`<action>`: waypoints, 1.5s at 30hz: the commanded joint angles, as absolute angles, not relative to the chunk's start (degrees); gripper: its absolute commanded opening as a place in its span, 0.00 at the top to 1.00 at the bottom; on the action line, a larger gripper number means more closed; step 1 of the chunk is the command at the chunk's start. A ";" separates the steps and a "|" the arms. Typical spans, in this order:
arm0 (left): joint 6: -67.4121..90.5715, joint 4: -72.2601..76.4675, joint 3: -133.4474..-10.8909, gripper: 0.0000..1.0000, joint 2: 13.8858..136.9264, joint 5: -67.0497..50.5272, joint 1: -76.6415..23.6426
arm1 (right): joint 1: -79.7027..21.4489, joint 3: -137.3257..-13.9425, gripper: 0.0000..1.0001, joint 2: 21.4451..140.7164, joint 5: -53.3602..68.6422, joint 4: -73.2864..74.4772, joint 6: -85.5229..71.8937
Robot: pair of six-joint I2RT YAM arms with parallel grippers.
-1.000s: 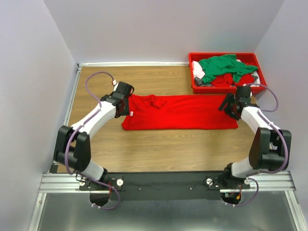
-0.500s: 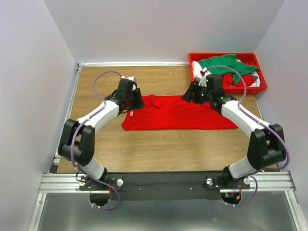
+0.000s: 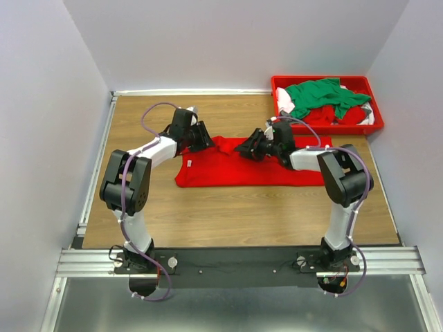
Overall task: Fold and stack the t-shirts
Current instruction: Fold the tshirt
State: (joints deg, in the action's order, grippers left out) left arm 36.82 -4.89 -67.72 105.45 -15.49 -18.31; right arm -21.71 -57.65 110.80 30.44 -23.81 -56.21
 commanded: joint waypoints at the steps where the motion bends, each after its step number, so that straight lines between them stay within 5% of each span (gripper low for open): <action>1: 37.70 -2.11 -67.33 0.49 106.08 -17.23 -17.58 | -23.90 -58.71 0.49 113.73 32.70 -31.11 -61.34; 31: 38.23 -0.44 -66.27 0.45 110.39 -17.14 -16.87 | -25.05 -61.43 0.50 126.12 27.95 -42.27 -71.37; 38: 39.02 -0.35 -66.53 0.45 111.36 -17.84 -16.96 | -25.05 -61.26 0.83 125.77 27.95 -42.36 -71.37; 45: 39.99 -0.35 -67.24 0.50 111.88 -18.20 -17.05 | -25.05 -61.00 0.89 125.60 28.13 -42.36 -71.19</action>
